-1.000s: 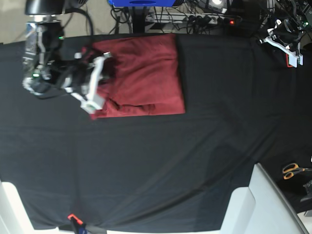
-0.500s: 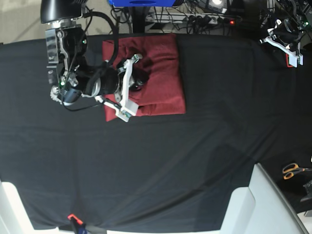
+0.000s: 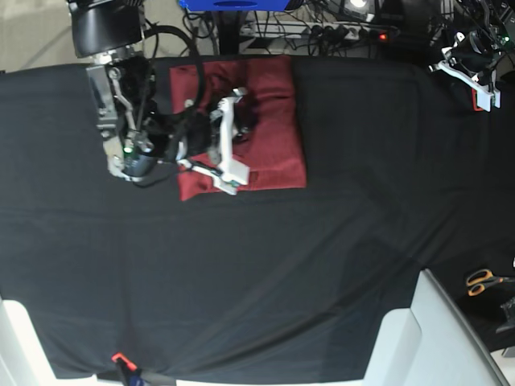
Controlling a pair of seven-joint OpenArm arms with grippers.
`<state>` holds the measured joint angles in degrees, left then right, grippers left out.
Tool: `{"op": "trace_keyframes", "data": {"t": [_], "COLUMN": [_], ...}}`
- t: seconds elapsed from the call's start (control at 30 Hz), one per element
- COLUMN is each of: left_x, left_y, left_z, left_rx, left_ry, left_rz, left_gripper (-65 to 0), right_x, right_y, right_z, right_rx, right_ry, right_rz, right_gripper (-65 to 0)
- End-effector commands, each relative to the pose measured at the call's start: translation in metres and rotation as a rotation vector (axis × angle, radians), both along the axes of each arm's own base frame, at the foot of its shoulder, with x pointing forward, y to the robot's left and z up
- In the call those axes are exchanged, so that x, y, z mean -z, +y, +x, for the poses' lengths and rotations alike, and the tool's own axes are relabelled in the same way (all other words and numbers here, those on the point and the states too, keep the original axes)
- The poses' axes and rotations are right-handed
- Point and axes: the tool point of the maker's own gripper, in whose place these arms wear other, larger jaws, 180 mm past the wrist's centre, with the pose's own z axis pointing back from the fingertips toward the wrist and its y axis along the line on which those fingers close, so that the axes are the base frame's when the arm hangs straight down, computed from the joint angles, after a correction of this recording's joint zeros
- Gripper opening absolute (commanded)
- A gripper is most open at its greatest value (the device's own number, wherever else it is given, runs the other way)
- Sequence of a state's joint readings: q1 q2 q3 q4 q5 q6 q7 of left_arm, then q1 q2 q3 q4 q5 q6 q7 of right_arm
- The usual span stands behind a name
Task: Fold the T-shirt properly
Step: 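Move the right gripper back over the folded shirt's edge and grasp it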
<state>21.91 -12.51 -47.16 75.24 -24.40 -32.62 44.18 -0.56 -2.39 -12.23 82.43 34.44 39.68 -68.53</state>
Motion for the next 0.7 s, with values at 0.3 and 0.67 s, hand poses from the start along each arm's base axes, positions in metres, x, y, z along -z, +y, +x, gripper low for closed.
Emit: {"op": "trace_keyframes", "data": {"t": [0.3, 0.67], "left_x": [-0.009, -0.009], "left_y": [0.007, 0.007], "left_z": [0.006, 0.006], "left_rx": [0.005, 0.005], "left_ry": [-0.031, -0.031], "left_rz": [0.019, 0.019], "left_gripper": [-65.0, -65.0], "right_x": [-0.002, 0.000], "right_y": [0.008, 0.008], "right_z": [0.012, 0.012], "right_rx": [0.018, 0.036], "right_ry": [0.017, 0.041], "right_rz": [0.020, 0.008], "right_gripper": [-64.8, -64.8]}}
